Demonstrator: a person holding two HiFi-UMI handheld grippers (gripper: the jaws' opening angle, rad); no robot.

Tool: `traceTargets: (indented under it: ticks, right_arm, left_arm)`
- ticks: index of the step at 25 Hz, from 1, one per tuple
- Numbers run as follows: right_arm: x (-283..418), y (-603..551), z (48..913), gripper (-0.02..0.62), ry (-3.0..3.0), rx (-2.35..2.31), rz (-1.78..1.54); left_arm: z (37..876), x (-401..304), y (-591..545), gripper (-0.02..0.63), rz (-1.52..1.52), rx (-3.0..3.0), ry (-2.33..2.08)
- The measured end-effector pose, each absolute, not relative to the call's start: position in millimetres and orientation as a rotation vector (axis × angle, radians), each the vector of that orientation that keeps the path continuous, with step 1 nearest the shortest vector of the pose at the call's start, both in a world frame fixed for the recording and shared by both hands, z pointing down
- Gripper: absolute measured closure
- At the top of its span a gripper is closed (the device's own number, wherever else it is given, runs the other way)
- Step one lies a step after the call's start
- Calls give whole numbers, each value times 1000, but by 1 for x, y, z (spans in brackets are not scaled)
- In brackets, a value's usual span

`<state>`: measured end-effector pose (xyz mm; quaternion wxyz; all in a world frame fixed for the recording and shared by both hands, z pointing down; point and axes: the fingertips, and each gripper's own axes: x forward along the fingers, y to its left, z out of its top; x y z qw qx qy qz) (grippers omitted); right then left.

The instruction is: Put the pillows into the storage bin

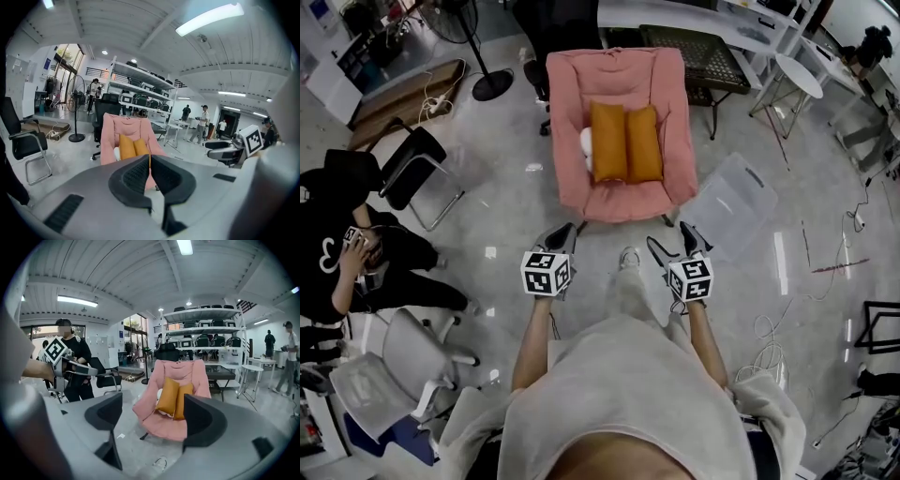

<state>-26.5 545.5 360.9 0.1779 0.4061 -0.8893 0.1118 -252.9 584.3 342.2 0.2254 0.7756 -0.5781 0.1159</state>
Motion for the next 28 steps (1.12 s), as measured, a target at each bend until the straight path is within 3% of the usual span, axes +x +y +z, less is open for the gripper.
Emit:
traceTargets:
  ticks: [16,28]
  right_arm:
    - [-58,264,369,207,-2584,964,366]
    - [-98,163,396,209,-2578,819,411]
  left_arm:
    - [345,-259,324,588,339,2014,-1648]
    - [370,-282,234,588,355,1915,-1666]
